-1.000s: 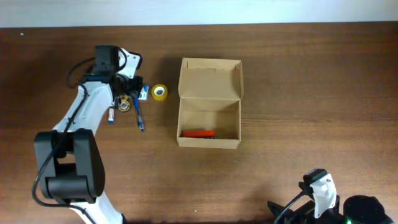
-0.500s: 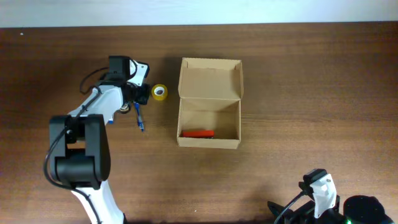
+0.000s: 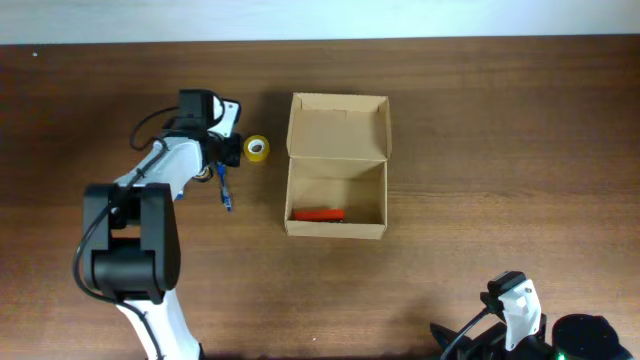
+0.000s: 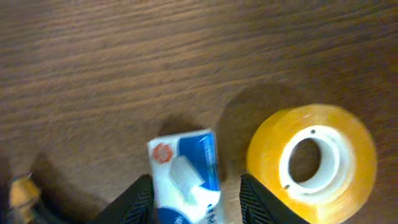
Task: Pack container
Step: 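Move the left gripper to the staples box and grasp it, then carry the staples box into the cardboard box beside the stapler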
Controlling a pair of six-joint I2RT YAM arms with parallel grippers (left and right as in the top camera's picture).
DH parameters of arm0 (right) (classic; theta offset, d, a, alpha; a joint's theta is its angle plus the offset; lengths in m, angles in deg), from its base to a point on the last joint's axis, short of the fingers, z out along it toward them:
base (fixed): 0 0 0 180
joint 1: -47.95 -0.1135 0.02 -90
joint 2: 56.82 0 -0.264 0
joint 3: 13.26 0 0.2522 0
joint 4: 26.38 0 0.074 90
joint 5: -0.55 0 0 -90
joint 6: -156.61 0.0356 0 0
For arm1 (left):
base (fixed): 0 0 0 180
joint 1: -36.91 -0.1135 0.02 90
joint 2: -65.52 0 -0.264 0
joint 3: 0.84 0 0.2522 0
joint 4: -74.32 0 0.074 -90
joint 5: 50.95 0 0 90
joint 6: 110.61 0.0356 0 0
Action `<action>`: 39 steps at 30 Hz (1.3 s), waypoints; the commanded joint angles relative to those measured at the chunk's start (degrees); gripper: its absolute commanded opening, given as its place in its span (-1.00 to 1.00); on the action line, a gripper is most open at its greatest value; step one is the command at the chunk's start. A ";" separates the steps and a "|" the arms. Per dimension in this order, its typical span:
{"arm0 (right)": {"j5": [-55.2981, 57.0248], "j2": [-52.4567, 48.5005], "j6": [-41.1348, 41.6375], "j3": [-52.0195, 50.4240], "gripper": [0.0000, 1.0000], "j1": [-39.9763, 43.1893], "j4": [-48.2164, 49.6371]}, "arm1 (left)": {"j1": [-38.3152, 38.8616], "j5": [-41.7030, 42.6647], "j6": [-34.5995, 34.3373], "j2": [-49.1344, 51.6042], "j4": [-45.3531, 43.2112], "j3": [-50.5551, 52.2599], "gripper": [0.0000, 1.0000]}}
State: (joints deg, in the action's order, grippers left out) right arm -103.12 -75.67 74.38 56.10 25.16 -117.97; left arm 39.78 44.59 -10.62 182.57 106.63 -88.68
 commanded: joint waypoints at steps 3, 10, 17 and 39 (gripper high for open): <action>-0.74 0.13 0.46 0.07 0.98 0.37 0.13 | 2.14 -4.83 -0.57 2.34 -0.59 0.22 -0.13; -0.74 0.13 0.46 0.07 0.98 0.37 0.13 | 2.32 -6.01 -0.57 2.93 -0.61 0.22 -0.15; -0.74 0.13 0.46 0.07 0.98 0.37 0.13 | 2.34 -5.99 -0.57 4.52 -0.55 0.22 -0.63; -0.74 0.13 0.46 0.07 0.98 0.37 0.15 | 3.98 2.29 1.70 -22.45 11.82 -5.62 -0.68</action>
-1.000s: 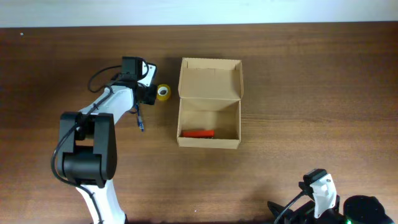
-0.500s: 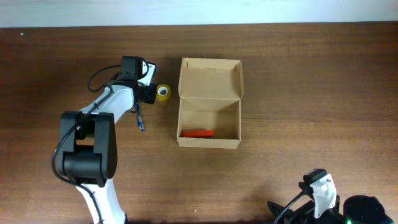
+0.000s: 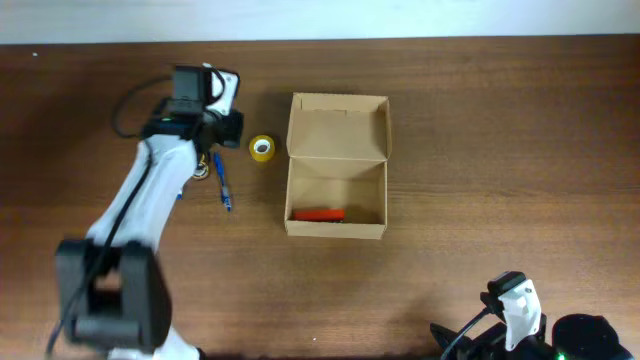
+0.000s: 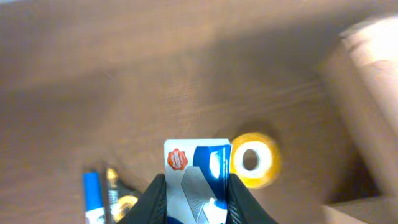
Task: Pack container
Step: 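Carry the staples box into the cardboard box beside the stapler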
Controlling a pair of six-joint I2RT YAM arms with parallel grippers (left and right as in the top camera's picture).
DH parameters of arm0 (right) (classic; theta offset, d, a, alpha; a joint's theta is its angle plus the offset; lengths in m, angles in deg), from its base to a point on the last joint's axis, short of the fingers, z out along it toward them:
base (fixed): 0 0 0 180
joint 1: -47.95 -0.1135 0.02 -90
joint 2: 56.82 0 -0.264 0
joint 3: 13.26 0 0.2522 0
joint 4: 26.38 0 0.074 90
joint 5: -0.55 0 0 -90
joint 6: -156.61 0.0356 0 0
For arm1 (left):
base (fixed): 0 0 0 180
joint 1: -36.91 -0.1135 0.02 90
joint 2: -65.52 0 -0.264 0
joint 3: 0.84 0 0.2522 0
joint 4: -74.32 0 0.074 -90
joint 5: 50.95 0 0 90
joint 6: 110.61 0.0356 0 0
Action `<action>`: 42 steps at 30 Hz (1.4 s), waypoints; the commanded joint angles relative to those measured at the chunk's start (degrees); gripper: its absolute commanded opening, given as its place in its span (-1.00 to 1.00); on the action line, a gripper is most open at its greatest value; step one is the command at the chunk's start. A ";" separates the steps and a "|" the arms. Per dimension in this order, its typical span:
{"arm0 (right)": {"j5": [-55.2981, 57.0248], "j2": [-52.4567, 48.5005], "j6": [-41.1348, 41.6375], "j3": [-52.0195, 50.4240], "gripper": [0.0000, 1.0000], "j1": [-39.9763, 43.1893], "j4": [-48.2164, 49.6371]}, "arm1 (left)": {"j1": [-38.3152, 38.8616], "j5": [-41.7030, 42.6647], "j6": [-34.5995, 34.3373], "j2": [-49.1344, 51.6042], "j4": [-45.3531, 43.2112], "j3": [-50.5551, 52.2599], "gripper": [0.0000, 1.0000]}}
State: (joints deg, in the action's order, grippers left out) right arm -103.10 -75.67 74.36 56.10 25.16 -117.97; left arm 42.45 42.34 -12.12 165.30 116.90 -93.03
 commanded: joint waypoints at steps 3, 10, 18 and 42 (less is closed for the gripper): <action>-0.76 0.13 0.48 0.07 0.98 0.37 0.15 | 5.07 4.94 5.73 -8.68 4.24 -1.27 -0.69; -0.76 0.13 0.48 0.07 0.99 0.37 0.13 | 18.10 5.09 6.56 -8.81 5.33 -1.22 -0.69; -0.74 0.13 0.48 0.07 0.98 0.37 0.15 | 26.21 4.87 -8.66 -4.20 5.75 -1.22 -0.69; -0.76 0.13 0.48 0.07 0.98 0.37 0.15 | 37.86 -0.70 -39.47 4.85 6.91 -1.22 -0.67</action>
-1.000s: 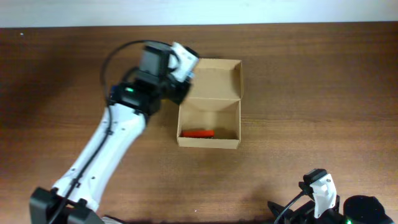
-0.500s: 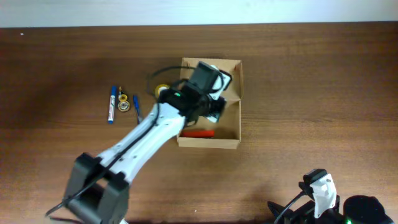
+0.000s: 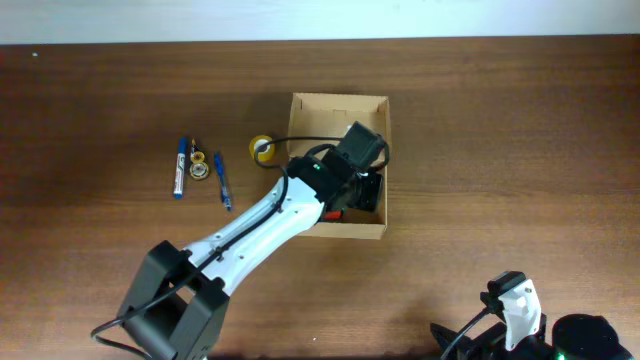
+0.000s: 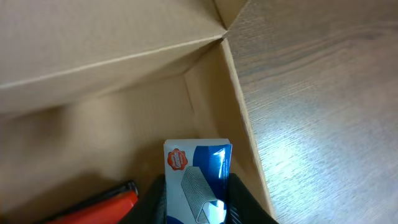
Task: Pack container
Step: 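Carry the staples box into the cardboard box beside the stapler, then open the left gripper and withdraw it toward the markers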
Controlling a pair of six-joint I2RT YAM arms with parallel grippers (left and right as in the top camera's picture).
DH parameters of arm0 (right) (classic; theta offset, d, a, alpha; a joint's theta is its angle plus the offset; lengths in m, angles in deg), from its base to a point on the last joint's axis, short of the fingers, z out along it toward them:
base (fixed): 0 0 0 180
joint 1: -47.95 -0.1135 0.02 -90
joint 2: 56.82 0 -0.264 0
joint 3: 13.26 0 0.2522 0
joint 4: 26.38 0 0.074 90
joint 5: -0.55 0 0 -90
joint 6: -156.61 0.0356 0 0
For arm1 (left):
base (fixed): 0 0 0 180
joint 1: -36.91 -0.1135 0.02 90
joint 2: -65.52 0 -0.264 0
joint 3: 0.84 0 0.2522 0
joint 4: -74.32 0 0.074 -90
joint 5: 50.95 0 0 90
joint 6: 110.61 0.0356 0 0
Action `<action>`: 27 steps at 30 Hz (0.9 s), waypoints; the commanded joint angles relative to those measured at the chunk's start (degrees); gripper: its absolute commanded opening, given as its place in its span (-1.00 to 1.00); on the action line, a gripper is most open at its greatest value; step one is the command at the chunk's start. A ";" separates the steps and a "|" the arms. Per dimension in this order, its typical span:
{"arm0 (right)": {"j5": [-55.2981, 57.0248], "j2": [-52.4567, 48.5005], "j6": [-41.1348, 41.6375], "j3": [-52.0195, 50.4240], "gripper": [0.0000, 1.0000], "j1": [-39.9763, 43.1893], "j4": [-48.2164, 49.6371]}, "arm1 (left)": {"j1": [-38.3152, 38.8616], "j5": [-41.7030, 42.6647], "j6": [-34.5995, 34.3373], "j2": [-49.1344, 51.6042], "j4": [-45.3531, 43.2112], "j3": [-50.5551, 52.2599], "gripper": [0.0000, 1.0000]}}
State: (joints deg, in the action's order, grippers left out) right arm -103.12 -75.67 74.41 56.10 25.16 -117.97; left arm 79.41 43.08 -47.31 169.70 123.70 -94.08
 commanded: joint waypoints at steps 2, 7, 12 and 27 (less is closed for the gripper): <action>-0.74 0.13 0.44 0.07 0.99 0.37 0.15 | 1.60 -2.14 -6.47 1.11 0.24 -0.17 -0.68; -0.72 0.13 0.44 0.07 0.98 0.37 0.15 | 3.04 -2.12 -7.19 3.02 0.09 -0.17 -0.68; -0.74 0.13 0.44 0.07 0.98 0.37 0.13 | 3.26 -2.05 -8.52 3.39 -0.02 -0.17 -0.68; -0.74 0.13 0.44 0.07 0.98 0.37 0.13 | 3.13 -1.55 -6.05 1.18 0.07 -1.29 -0.16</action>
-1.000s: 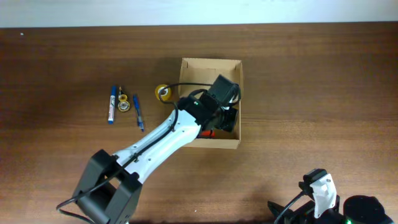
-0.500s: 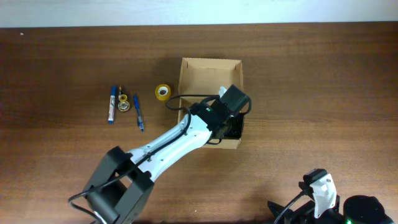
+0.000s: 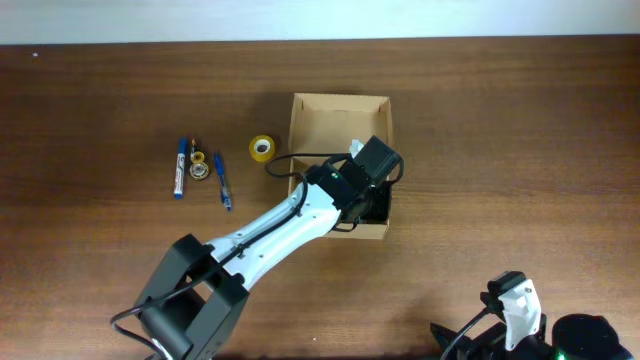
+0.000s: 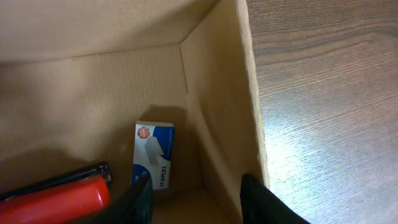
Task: Pack container
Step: 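Open the left gripper and withdraw it toward the markers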
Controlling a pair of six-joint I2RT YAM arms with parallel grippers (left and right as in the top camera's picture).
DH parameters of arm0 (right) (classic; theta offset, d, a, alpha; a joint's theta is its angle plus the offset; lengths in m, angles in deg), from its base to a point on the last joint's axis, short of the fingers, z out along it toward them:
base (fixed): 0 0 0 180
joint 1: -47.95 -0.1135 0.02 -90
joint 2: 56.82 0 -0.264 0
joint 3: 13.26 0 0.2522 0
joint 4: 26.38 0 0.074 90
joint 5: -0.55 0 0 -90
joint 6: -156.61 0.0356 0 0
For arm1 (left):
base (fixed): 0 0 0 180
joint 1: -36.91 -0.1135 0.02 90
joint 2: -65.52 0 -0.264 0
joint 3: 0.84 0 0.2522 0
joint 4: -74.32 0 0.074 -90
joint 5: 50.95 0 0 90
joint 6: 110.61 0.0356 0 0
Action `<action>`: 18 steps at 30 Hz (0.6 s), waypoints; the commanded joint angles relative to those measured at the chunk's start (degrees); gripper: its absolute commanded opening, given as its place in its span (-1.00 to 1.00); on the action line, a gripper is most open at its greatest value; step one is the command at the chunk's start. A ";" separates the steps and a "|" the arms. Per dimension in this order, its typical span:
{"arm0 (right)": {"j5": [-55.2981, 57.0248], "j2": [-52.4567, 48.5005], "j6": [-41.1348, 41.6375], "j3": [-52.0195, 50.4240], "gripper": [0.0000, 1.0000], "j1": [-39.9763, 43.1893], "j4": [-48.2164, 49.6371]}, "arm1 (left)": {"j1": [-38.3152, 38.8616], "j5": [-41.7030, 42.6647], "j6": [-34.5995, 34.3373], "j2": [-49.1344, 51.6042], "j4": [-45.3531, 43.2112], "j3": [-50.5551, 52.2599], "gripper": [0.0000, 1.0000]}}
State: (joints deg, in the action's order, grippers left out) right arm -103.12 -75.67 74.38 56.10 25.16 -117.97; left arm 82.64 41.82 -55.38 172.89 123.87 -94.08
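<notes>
The open cardboard box [image 3: 338,120] stands mid-table. My left gripper [image 4: 196,202] hangs open over its right end [image 3: 372,190], nothing between the fingers. On the box floor lies the blue-and-white staples box [image 4: 153,154], just beyond the left finger. A red stapler [image 4: 56,199] lies to its left. The right gripper [image 3: 515,305] is parked at the near edge; its fingers do not show. A yellow tape roll [image 3: 260,148] sits left of the box.
Two blue pens [image 3: 180,167] [image 3: 222,181] and a small brass-coloured item [image 3: 199,163] lie on the table at the left. The box's right wall [image 4: 230,118] stands close by my right finger [image 4: 264,202]. The box lid [image 3: 340,112] is folded back.
My left gripper has opened and let go of the staples box, which now lies on the floor of the cardboard box beside the red stapler. The arm has shifted slightly right.
My left gripper stood around the staples box on the table beside the tape roll. Then it held the box above the table. Then it carried it over the cardboard box's right end. Now the staples box lies inside, released.
</notes>
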 commanded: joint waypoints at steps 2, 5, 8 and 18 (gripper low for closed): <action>-0.74 0.13 0.46 0.07 0.98 0.37 0.15 | -0.11 -2.75 4.17 -4.33 0.15 -2.16 -0.15; -0.74 0.13 0.46 0.07 0.98 0.37 0.13 | -0.09 -8.44 6.82 -8.61 0.28 -3.02 -0.14; -0.74 0.13 0.46 0.07 0.98 0.37 0.13 | -0.15 -16.28 7.58 -13.49 0.37 -3.17 -0.14; -0.74 0.13 0.46 0.07 0.98 0.37 0.15 | -3.23 -37.53 7.69 -25.75 7.26 -3.17 -0.13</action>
State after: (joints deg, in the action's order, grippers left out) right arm -103.12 -75.67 74.41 56.10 25.16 -117.97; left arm 81.70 12.88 -48.60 149.39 129.58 -96.48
